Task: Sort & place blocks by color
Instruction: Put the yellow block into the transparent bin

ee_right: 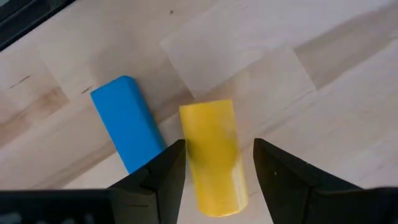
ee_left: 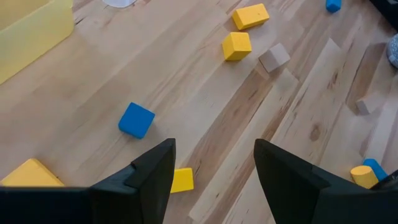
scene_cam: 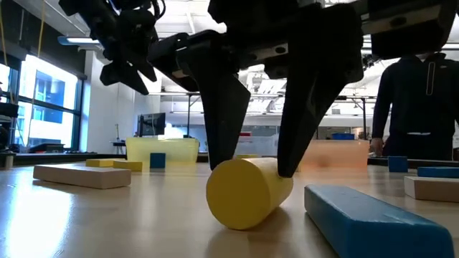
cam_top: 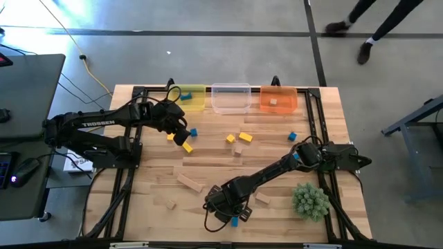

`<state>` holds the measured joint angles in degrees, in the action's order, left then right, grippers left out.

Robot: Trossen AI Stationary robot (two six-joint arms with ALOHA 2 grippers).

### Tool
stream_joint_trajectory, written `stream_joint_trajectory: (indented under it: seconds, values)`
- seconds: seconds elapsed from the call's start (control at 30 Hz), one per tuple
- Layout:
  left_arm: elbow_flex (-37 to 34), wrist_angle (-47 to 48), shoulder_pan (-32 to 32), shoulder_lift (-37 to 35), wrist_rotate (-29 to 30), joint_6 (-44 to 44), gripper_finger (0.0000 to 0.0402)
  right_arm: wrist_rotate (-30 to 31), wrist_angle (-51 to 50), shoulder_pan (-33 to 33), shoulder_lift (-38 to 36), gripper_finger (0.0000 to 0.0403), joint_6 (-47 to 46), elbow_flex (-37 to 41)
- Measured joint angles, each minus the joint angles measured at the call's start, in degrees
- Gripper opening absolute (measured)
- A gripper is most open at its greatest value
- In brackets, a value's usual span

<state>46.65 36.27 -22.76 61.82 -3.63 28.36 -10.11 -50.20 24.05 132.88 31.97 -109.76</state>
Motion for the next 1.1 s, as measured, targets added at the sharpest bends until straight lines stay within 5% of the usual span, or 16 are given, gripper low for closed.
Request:
stream_joint_trajectory:
  seconds: [0.4,0.53,0.63,0.97,1.1]
  values:
    - [0.0,0.2,0.0,0.0,0.0,0.0,0.0209,0.5,0.1,-0.2,2.6,0.0176,0.0,-0.1]
    - [0.0,0.2,0.0,0.0,0.0,0.0,0.0209,0.7,0.5,-0.2,2.6,0.0147,-1.9,-0.1]
    - [0.0,0.4,0.0,0.0,0.0,0.0,0.0209,0.2,0.4,-0.5,2.6,0.0106,-4.3,-0.1]
    - [0.0,0.8,0.0,0.0,0.0,-3.4,0.0209,-1.0,1.0,-2.7,2.3,0.0105,-19.7,-0.1]
    - [0.0,0.9,0.0,0.0,0.6,-6.9,0.0209,5.0,0.5,-4.4,1.4,0.0105,-25.6,0.0]
